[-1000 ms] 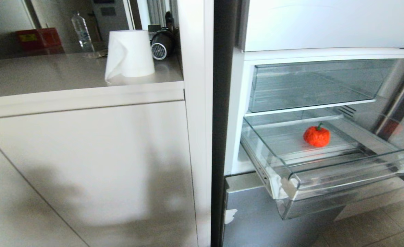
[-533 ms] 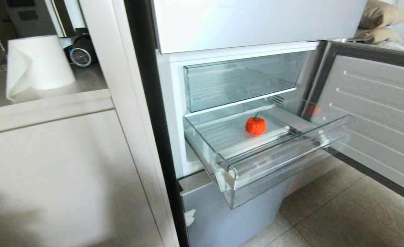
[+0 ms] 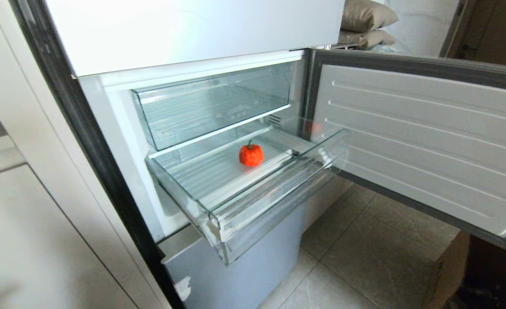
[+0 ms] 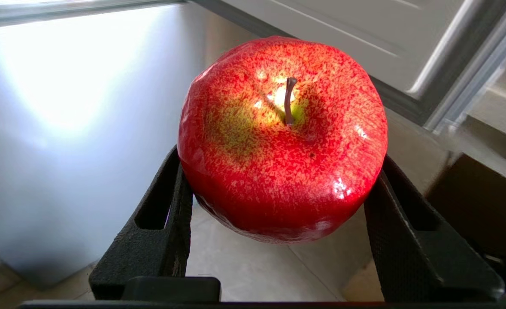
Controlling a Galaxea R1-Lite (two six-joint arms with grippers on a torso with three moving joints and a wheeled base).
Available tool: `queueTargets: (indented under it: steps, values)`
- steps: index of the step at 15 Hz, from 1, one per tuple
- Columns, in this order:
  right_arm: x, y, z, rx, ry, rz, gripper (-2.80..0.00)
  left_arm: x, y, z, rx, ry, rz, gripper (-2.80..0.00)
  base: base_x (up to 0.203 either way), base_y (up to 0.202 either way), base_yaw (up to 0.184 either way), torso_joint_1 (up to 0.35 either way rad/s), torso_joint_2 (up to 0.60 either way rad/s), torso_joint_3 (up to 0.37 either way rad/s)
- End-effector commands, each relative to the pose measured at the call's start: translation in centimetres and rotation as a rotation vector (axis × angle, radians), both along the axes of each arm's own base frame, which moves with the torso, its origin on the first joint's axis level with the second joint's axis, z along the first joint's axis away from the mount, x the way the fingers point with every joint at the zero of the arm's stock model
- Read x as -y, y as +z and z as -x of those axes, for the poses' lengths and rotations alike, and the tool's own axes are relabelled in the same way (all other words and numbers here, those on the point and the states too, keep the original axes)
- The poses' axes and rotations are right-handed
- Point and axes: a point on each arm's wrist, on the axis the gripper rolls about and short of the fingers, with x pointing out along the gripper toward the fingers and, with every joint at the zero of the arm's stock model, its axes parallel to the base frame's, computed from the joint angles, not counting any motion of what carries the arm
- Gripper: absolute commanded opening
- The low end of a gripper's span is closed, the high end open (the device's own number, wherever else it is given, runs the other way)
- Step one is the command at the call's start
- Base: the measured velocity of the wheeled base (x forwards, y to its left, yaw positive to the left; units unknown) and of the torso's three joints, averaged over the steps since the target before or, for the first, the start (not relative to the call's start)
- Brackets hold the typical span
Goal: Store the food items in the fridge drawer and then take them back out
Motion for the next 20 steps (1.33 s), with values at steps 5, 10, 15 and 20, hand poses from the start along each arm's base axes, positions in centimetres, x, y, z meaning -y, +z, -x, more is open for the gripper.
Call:
queueTargets:
  steps: [5, 10, 15, 20]
  values:
    - [0.2, 4.3, 0.4, 0.058, -0.102, -0.118, -2.8, 0.0, 0.0, 0.0, -0.001, 0.001, 0.0, -2.8, 0.0, 0.0, 0.0, 0.0, 0.0, 0.0]
    - [0.7, 9.2, -2.7, -0.051, -0.435, -0.236, -2.8, 0.0, 0.0, 0.0, -0.001, 0.001, 0.0, -2.8, 0.0, 0.0, 0.0, 0.0, 0.0, 0.0]
    - [5.3, 12.8, -8.5, -0.129, -0.918, -0.384, -2.8, 0.0, 0.0, 0.0, -0.001, 0.001, 0.0, -2.8, 0.0, 0.0, 0.0, 0.0, 0.0, 0.0]
    - [15.1, 14.7, -11.1, -0.047, -1.164, -0.449, -2.8, 0.0, 0.0, 0.0, -0.001, 0.001, 0.0, -2.8, 0.0, 0.0, 0.0, 0.0, 0.0, 0.0]
